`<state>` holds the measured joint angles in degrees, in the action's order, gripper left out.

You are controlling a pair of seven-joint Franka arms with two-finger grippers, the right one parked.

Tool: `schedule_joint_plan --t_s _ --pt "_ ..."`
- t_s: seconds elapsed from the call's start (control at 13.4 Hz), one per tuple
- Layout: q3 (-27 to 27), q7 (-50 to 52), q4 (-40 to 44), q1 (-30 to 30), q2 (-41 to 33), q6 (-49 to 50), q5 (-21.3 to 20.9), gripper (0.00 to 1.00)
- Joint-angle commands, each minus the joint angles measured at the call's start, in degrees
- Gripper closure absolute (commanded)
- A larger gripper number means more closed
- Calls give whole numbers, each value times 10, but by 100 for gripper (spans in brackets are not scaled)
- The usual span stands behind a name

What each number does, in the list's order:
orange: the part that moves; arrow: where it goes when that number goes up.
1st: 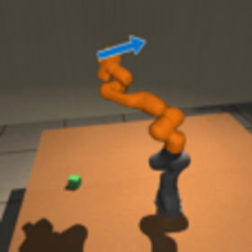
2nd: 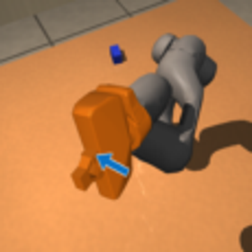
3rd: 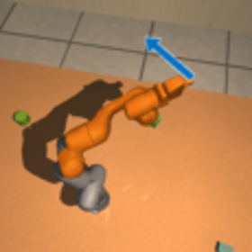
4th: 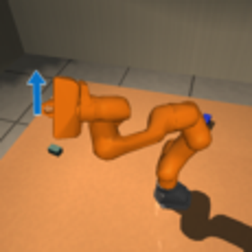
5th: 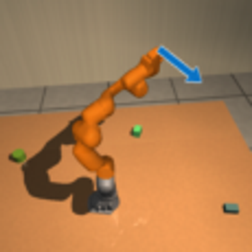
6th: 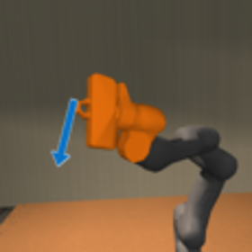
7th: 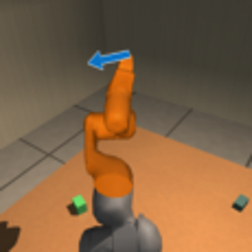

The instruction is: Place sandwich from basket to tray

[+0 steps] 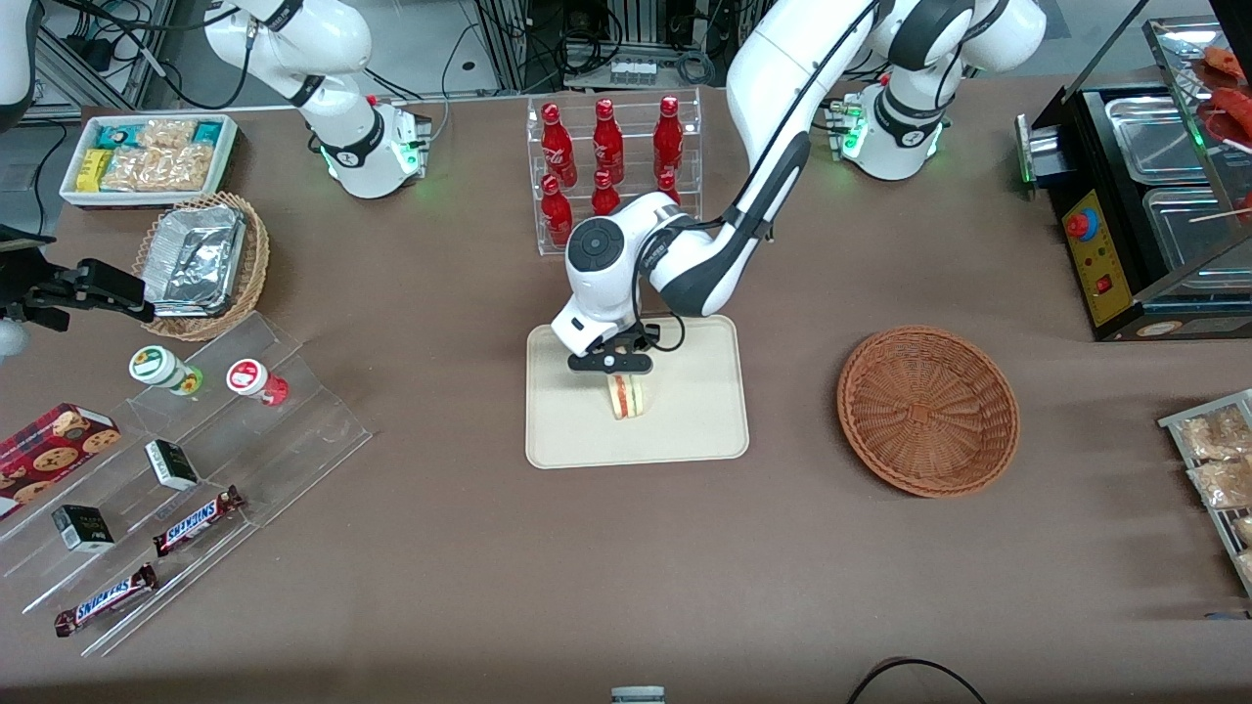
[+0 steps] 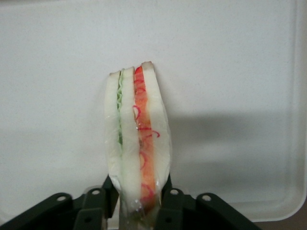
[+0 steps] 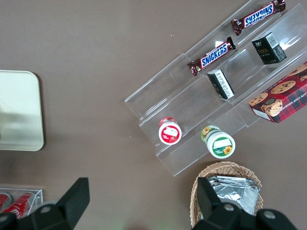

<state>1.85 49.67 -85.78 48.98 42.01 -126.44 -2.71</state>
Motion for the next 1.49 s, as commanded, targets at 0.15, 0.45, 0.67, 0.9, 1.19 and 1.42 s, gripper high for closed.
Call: schedule_joint_plan --t_s 0.15,0.45,0.67,0.9,1.19,1.42 --pt "-11 13 11 -6 -58 61 -5 0" --pt "-10 9 25 -58 -154 186 0 0" --pt "-29 4 48 -63 -212 295 -3 0" --pt "-82 -21 46 -63 -282 347 0 0" --pt "-172 -155 41 -63 -347 434 9 0" --pt "-242 -246 42 -63 -382 465 10 0"
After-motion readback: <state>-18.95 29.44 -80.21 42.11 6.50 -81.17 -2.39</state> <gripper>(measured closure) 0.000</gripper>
